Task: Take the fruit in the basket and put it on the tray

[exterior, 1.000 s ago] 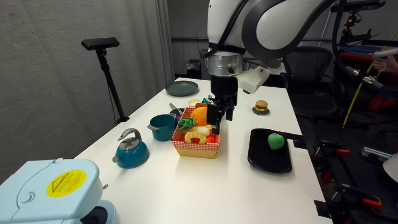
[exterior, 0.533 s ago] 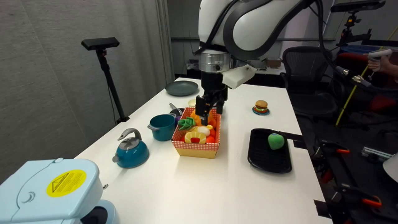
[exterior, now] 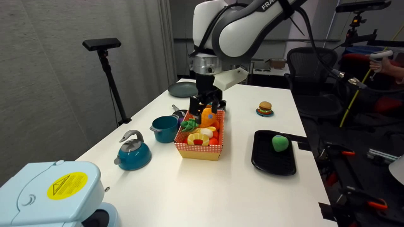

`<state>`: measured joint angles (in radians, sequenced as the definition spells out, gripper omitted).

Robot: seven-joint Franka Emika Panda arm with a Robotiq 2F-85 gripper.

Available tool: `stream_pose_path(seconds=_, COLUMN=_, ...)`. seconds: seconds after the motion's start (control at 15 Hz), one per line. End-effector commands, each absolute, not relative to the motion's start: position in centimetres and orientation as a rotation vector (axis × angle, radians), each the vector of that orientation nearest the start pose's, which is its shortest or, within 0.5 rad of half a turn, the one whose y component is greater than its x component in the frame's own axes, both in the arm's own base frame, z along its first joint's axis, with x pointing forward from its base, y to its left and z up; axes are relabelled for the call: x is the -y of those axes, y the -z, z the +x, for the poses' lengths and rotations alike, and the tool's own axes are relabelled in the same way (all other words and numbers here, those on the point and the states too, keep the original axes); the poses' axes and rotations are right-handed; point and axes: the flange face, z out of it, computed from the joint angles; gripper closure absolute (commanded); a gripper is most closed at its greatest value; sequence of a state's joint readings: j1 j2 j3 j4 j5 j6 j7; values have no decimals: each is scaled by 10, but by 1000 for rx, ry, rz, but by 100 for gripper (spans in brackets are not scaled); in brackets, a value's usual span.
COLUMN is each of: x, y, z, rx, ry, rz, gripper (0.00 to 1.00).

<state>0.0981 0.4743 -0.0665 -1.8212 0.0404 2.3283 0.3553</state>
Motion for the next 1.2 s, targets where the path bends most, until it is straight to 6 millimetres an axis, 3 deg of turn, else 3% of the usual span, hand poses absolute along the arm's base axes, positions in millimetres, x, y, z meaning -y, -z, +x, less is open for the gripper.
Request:
stream_pose_path(seconds=0.0, x=-14, y=-279, z=671, rx=-560, ry=60, rz=-3104, gripper=0)
stream_pose_path(seconds=0.67, x=7, y=-257, z=688, rx=-609, ry=67, rz=-3105, gripper=0)
stream_pose_path(seconds=1.13, x=1, y=-230, z=694, rx=-598, ry=46, rz=-3120, gripper=0)
